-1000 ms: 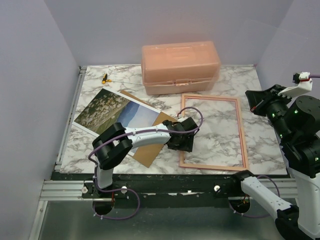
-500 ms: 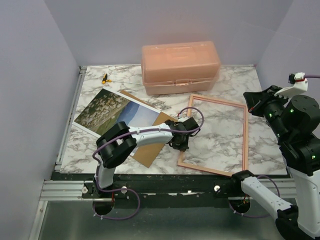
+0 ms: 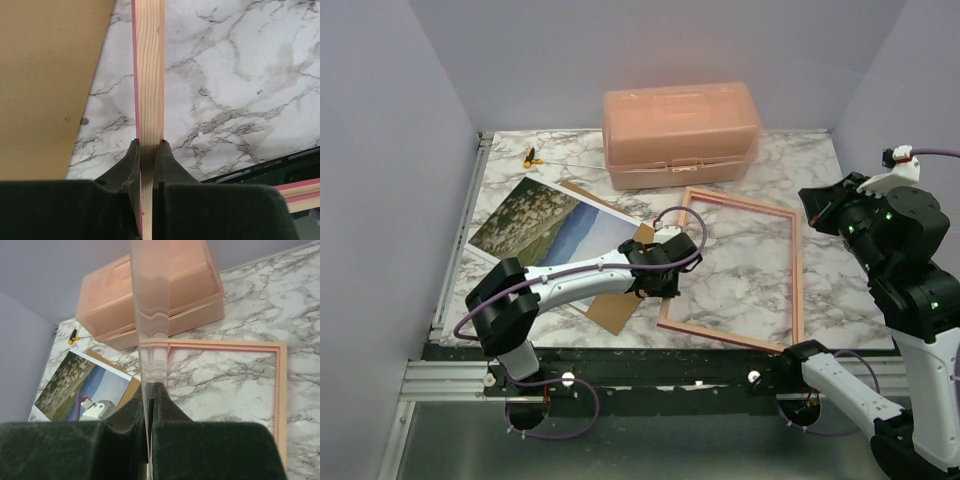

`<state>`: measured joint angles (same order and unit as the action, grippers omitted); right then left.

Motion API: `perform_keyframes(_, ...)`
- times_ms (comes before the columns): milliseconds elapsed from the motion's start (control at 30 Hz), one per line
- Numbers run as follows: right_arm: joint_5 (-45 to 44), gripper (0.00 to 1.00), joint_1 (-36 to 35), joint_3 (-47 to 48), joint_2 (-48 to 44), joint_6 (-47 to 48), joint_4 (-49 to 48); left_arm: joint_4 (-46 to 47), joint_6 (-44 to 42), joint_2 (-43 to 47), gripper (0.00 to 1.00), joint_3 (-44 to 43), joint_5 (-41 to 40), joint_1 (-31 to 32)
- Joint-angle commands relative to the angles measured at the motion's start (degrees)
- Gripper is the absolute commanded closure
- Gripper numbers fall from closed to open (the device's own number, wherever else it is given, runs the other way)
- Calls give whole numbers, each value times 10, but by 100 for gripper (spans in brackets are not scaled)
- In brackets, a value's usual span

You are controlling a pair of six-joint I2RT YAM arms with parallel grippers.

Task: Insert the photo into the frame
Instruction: Move the photo frame to the center of the board.

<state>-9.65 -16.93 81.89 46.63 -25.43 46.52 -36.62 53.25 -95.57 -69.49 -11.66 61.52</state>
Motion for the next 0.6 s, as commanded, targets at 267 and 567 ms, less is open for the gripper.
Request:
perform_keyframes(267,52,99,-2,-33,13,-15,-26,5,41,112,100,135,-44,-19)
perform_keyframes(567,108,99,-2,-62,35,-22,-30,5,65,160,100,213,-36,-28)
